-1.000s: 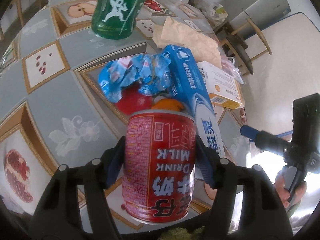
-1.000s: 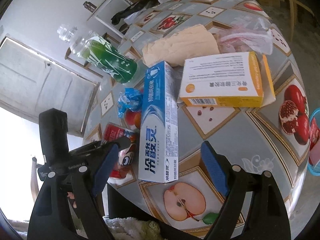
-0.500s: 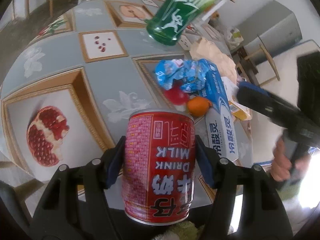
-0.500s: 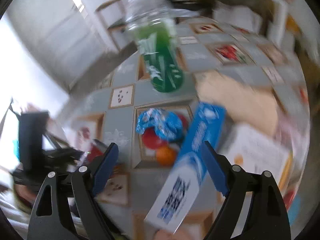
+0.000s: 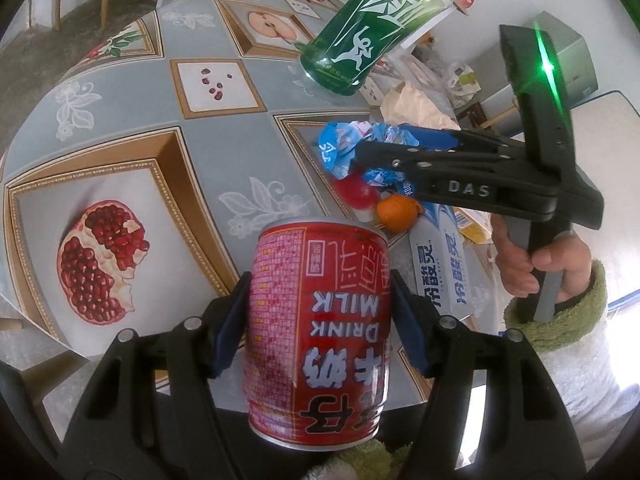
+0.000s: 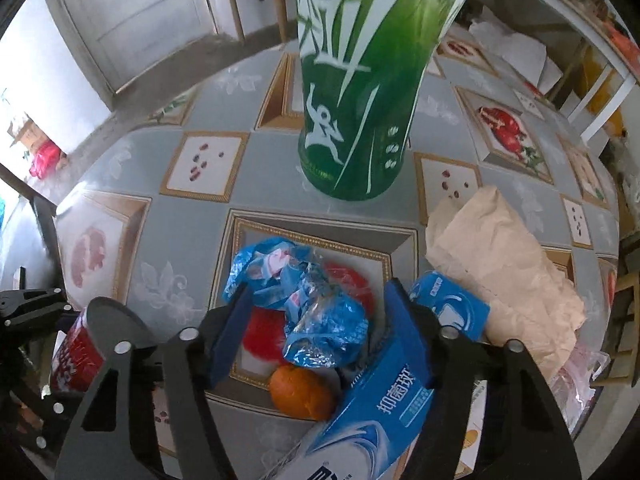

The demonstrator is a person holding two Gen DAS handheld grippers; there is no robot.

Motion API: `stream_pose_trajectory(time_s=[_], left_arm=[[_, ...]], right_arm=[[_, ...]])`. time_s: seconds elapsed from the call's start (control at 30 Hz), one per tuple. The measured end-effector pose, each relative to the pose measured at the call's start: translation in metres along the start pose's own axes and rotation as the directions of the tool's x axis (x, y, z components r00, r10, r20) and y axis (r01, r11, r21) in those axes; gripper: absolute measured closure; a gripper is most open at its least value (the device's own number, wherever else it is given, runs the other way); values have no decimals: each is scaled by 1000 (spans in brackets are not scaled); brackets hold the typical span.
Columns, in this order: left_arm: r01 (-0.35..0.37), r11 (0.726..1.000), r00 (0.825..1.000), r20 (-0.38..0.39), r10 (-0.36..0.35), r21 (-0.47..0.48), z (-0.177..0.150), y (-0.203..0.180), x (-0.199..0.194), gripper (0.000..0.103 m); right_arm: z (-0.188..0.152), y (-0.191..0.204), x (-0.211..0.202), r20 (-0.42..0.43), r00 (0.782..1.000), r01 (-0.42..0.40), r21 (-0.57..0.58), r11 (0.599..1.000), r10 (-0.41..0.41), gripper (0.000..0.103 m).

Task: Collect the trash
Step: 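Lift the red milk can with the left gripper while the right gripper grasps the blue wrapper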

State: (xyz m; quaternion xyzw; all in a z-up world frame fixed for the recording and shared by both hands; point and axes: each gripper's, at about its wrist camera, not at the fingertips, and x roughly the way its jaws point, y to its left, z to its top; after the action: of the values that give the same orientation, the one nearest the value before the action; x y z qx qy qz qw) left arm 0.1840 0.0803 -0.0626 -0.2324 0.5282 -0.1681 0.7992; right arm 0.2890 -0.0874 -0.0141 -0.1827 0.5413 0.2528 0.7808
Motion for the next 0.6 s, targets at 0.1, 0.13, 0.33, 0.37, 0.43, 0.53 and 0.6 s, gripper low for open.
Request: stream_pose_trajectory(time_s=[0.1,0.13,0.33,0.37,0.43,0.53,0.6], left_arm=[[7,1000,1000,0,-7,-2,1,2,0,40],[9,1000,1000,1,-9,-2,0,3,0,40],[8,1000,1000,6,-8,-9,-1,4,0,40],[7,1000,1000,7,-7,-9,-1,4,-1,40],[6,1000,1000,8,-5,-10,-1,5,-2,40],[2,1000,1000,13,-2,-14,-2,5,-3,41],[2,1000,1000,19,-2,-16,-2,5,-5,41]], right_arm=[[-2,0,7,-24,1000,-3,11,1000,4,53],[-3,-1,8,-33,999,-7,21,1000,8,58],[-5,-5,6,-19,999,-26,79,997,27,71],[-6,-6,4,-11,999,-31,90,995,32,72],[-7,-7,-2,9,999,-37,107,994,37,74],[-10,-9,-11,35,998,-49,137,989,44,76],[-11,-11,-17,54,997,-58,158,986,50,77]])
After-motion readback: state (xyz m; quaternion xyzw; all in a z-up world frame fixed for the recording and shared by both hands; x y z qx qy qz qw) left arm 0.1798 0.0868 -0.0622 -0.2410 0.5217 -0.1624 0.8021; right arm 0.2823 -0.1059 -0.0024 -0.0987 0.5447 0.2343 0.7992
